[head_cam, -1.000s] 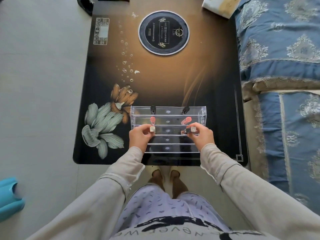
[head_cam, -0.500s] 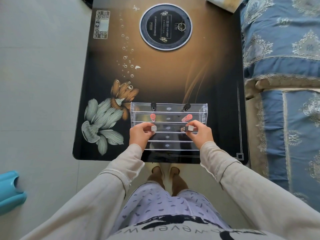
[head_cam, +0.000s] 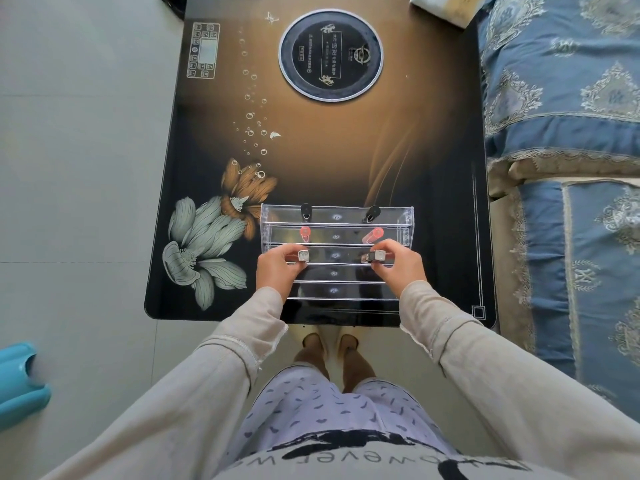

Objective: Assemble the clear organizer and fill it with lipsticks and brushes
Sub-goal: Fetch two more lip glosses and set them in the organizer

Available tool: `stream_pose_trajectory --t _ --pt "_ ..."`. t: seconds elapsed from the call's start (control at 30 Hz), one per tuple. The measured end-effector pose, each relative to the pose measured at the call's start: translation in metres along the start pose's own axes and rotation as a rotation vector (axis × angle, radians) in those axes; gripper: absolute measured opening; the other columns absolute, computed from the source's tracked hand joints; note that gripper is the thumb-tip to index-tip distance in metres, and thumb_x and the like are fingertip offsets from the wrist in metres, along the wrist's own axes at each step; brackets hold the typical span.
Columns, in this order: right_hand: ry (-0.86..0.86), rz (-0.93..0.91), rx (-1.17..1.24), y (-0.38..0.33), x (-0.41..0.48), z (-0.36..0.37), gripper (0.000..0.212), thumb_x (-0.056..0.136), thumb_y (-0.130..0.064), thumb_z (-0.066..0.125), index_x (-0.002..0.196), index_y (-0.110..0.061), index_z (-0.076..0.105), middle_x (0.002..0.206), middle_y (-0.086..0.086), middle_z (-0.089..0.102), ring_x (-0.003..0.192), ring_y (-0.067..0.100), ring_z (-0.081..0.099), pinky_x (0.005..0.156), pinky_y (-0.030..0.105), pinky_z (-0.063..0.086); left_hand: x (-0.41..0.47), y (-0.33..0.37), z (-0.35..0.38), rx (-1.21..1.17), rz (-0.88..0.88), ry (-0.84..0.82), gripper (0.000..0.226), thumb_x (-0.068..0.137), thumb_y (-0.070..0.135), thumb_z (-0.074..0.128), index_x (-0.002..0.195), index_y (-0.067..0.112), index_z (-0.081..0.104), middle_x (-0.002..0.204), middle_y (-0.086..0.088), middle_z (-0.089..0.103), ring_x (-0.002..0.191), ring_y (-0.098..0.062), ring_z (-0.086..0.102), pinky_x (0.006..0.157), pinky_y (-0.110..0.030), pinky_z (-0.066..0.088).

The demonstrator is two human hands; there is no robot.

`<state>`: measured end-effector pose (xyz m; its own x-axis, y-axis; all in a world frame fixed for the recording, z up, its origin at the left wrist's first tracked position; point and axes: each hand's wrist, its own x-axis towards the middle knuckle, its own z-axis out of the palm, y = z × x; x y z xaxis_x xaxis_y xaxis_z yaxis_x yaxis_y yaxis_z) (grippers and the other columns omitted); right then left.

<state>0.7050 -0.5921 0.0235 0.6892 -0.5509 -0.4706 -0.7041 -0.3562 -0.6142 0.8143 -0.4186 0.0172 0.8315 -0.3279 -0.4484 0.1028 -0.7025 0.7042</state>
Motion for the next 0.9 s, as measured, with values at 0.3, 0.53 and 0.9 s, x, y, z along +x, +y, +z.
stream_pose_trajectory --t 0.3,0.53,0.9 --pt "0.011 0.016 0.007 0.0 -0.003 -0.002 0.024 0.081 -0.006 0.066 0.104 -0.012 0.061 0.107 0.009 0.068 0.096 0.018 0.061 0.085 0.026 0.044 0.0 -0.008 -0.001 0.012 -0.011 0.001 0.028 0.074 0.003 0.071 0.101 0.011 0.069 0.098 -0.01 0.071 0.087 -0.018 0.062 0.088 -0.034 0.053" --pt "0.049 0.098 0.041 0.015 -0.026 -0.002 0.034 0.08 -0.001 0.065 0.112 -0.008 0.058 0.111 0.009 0.064 0.091 0.011 0.053 0.086 0.022 0.042 -0.018 -0.028 -0.009 0.011 -0.043 0.04 0.044 0.073 0.006 0.073 0.114 0.012 0.058 0.092 0.006 0.06 0.082 -0.012 0.056 0.079 -0.024 0.045" --pt "-0.134 0.476 0.039 0.099 -0.108 0.027 0.018 0.083 0.004 0.058 0.101 0.003 0.064 0.096 0.014 0.064 0.089 0.023 0.057 0.079 0.027 0.045 -0.087 -0.125 -0.039 0.085 -0.431 -0.203 0.013 0.081 -0.003 0.059 0.08 0.007 0.066 0.076 -0.008 0.06 0.073 -0.021 0.053 0.072 -0.028 0.042"
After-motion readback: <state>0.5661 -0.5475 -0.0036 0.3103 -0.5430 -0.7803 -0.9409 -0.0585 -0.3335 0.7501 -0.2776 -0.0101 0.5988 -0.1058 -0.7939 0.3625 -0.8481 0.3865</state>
